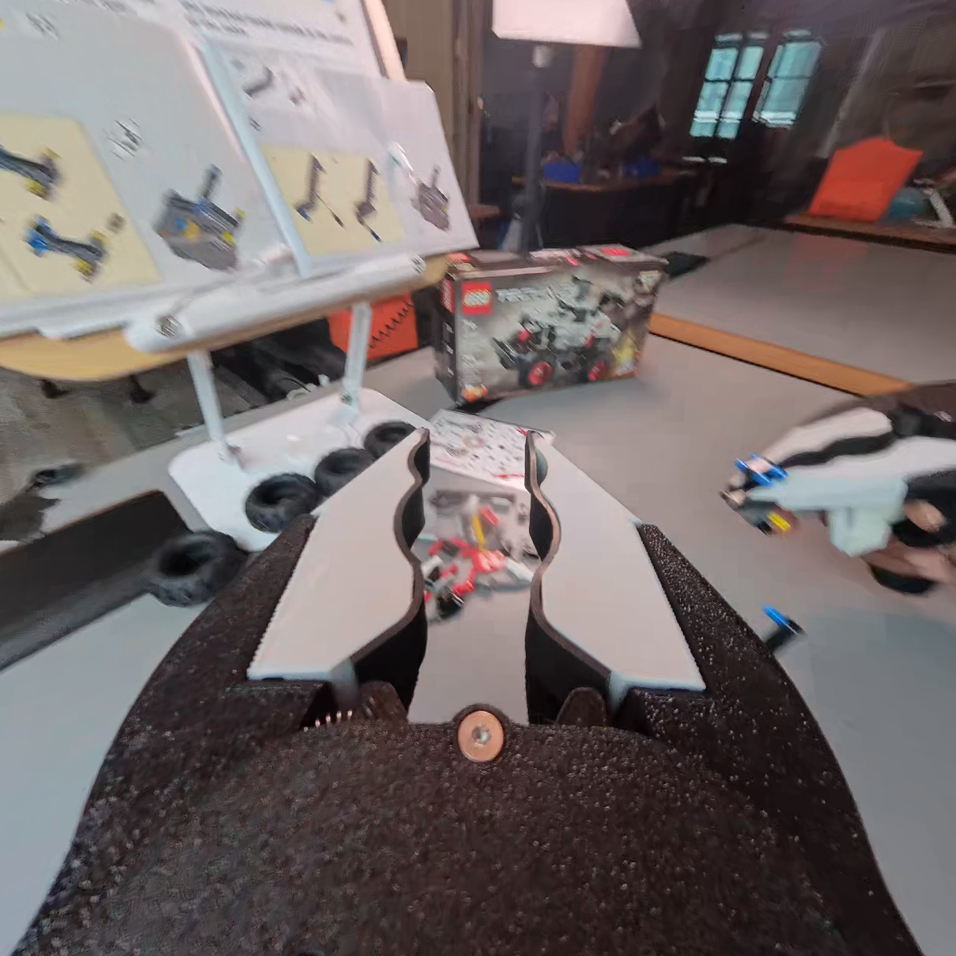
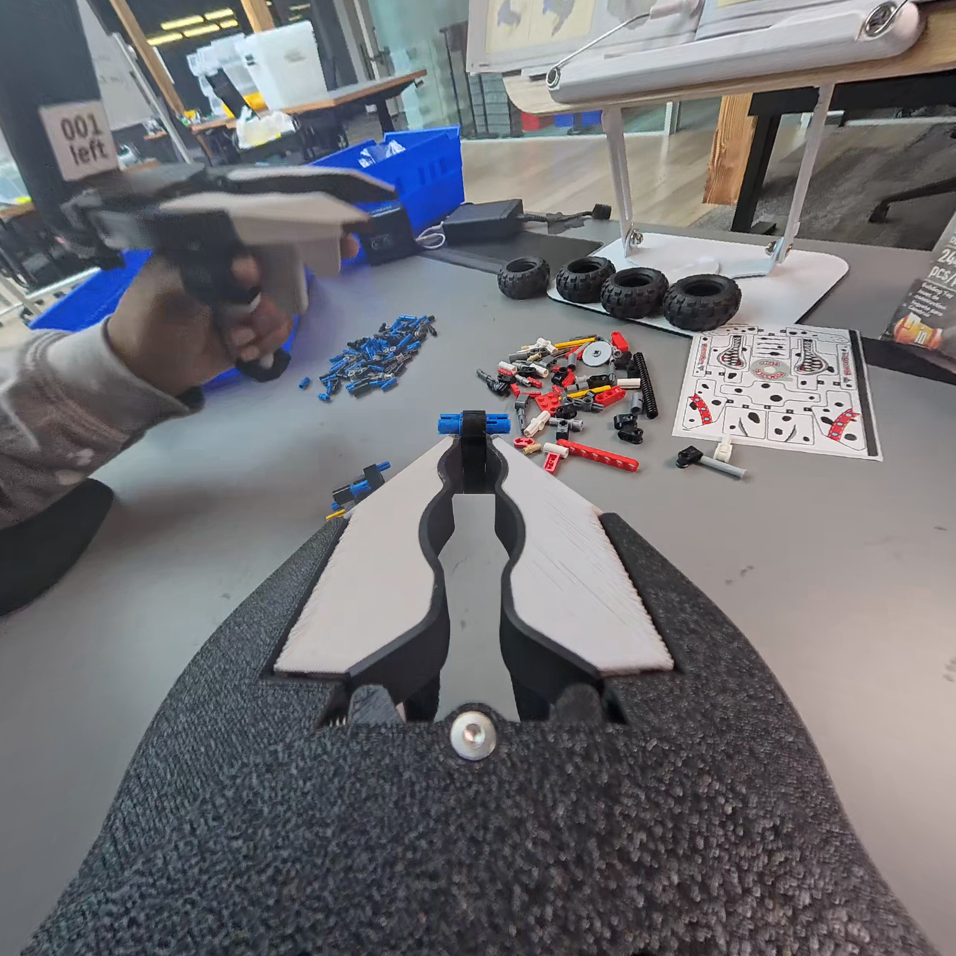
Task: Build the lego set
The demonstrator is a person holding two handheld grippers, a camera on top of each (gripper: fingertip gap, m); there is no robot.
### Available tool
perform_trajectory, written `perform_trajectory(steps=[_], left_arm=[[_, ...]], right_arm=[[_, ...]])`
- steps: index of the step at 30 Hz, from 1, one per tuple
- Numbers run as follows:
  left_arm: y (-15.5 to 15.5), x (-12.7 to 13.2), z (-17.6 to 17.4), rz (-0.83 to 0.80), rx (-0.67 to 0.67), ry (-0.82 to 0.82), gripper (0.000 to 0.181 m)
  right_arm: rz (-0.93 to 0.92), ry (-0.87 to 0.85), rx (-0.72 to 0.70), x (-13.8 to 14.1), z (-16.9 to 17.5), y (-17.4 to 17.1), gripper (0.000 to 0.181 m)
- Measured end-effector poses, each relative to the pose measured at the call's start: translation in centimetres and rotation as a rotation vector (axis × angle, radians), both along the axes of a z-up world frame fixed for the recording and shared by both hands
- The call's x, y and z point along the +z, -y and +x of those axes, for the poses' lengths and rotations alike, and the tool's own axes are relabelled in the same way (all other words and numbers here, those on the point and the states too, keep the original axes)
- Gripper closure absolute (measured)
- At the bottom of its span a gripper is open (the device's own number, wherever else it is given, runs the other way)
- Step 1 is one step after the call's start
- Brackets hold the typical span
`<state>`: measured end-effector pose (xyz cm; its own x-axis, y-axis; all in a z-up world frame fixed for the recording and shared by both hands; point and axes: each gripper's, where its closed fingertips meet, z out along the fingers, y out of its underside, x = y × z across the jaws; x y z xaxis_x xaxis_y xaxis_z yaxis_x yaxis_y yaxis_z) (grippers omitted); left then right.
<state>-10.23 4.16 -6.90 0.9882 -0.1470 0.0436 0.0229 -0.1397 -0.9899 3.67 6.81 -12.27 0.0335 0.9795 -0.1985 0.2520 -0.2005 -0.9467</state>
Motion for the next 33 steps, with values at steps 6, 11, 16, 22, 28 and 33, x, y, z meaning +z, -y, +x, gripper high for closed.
perform_trajectory(steps=[6, 11, 16, 22, 28, 33], left_arm=[[-8.6, 6.4, -9.7, 0.141, 0.287, -0.113, 0.181], [-13.9, 6.1, -13.5, 0.096, 0.352, -0.109, 0.181], [-16.1, 5.9, -15.0, 0.066, 0.376, -0.15, 0.181], [-16.8, 5.3, -15.5, 0.044, 0.383, -0.15, 0.181], [-16.9, 5.3, -15.5, 0.047, 0.389, -0.17, 0.181], [-17.2, 5.5, -15.1, 0.054, 0.373, -0.185, 0.181]], right_arm=[[0.067, 0.033, -0.025, -1.3, 0.3, -0.8, 0.173], [0.107, 0.051, -0.029, -1.9, 0.2, -1.1, 0.173], [0.107, 0.056, -0.011, -2.2, 0.1, -0.8, 0.174], [0.093, 0.059, 0.0, -2.4, 0.0, -0.6, 0.173], [0.085, 0.06, 0.004, -2.5, 0.0, -0.6, 0.173], [0.082, 0.074, 0.018, -2.9, 0.0, -0.4, 0.173]])
